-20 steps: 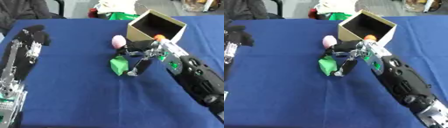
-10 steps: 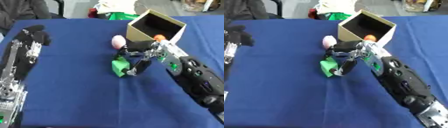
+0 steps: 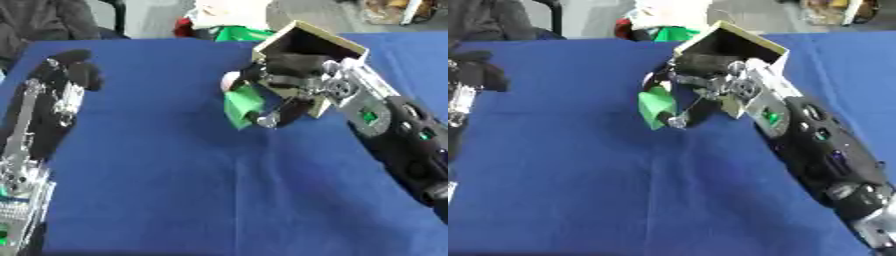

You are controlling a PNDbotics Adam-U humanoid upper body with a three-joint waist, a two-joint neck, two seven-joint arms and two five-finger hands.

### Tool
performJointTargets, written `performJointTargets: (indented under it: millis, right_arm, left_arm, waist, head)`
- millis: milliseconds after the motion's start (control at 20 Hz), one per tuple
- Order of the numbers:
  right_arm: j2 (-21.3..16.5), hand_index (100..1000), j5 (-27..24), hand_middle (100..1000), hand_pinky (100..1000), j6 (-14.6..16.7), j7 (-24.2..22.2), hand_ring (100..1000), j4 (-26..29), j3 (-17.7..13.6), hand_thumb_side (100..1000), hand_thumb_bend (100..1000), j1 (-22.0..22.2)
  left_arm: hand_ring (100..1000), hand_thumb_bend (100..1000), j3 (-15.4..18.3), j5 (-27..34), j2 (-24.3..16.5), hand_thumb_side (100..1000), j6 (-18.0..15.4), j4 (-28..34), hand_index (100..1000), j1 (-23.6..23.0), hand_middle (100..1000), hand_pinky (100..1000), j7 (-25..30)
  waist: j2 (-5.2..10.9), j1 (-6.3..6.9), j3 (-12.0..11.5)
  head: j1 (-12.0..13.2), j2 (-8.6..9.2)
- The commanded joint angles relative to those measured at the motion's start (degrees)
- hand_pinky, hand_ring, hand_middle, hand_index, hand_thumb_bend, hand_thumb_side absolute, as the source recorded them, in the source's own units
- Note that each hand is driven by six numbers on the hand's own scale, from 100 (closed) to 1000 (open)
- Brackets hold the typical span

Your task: Pick up objects on the table and place them in the box.

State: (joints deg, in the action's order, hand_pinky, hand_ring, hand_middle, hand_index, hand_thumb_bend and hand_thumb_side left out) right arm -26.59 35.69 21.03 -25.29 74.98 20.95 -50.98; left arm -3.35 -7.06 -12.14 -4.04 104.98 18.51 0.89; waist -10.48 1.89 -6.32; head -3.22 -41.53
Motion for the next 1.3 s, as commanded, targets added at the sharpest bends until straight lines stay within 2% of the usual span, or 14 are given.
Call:
performJointTargets:
  millis: [50,300,500,850,900,1000,1050,1150,1300]
  right_arm:
    - [-2.42,668,2.18,537,800,-3.00,5.35,816,-1.41,-3.85,290,100,-1.85]
    - [-3.25,674,7.82,540,795,-7.02,17.19,814,-8.73,-7.47,260,100,-2.16]
    - [-3.57,677,11.14,544,794,-8.23,22.05,814,-14.60,-9.08,264,100,-1.85]
    - [-3.42,724,16.48,596,802,-7.42,23.75,820,-21.59,-10.32,281,100,-1.08]
    - [-3.41,745,17.07,621,803,-7.25,23.70,822,-22.06,-10.43,281,100,-1.01]
    - [-3.35,842,17.97,711,812,-6.90,23.48,836,-22.62,-10.57,301,124,-0.94]
    - [-3.32,906,18.31,766,821,-6.73,23.27,849,-22.74,-10.57,312,149,-0.92]
    - [-3.29,972,18.91,852,837,-6.44,22.64,873,-22.60,-10.51,329,203,-0.91]
    - [-3.30,997,19.13,923,849,-6.14,22.08,892,-21.49,-10.39,354,262,-1.02]
  left_arm:
    - [609,234,0.21,-0.26,-0.97,691,-0.08,0.68,779,0.38,579,634,-0.05]
    - [608,236,0.22,-0.31,-1.11,690,-0.08,0.69,779,0.47,578,634,-0.04]
    - [608,235,0.25,-0.34,-1.15,690,-0.09,0.72,779,0.49,578,634,-0.05]
    - [607,239,0.34,-0.39,-1.15,689,-0.07,0.77,779,0.49,577,633,-0.13]
    - [607,240,0.36,-0.40,-1.15,688,-0.07,0.77,779,0.50,577,633,-0.14]
    - [607,240,0.39,-0.40,-1.13,689,-0.06,0.78,779,0.52,577,633,-0.18]
    - [607,240,0.39,-0.40,-1.13,689,-0.06,0.79,779,0.53,577,633,-0.18]
    - [606,240,0.41,-0.44,-1.13,689,-0.05,0.79,779,0.53,577,633,-0.19]
    - [606,241,0.43,-0.48,-1.15,689,-0.04,0.79,779,0.47,576,633,-0.20]
  waist:
    - [1.23,-0.06,-0.13]
    - [1.33,-0.14,-0.31]
    - [1.31,-0.17,-0.35]
    - [1.28,-0.05,-0.21]
    - [1.28,-0.03,-0.16]
    - [1.26,0.01,-0.05]
    - [1.25,0.02,0.00]
    - [1.25,0.04,0.08]
    - [1.30,0.04,0.14]
  head:
    - [0.22,0.16]
    - [0.43,0.46]
    - [0.58,0.73]
    - [0.68,0.90]
    - [0.68,0.94]
    - [0.67,0.97]
    - [0.69,0.99]
    - [0.75,1.02]
    - [0.82,1.00]
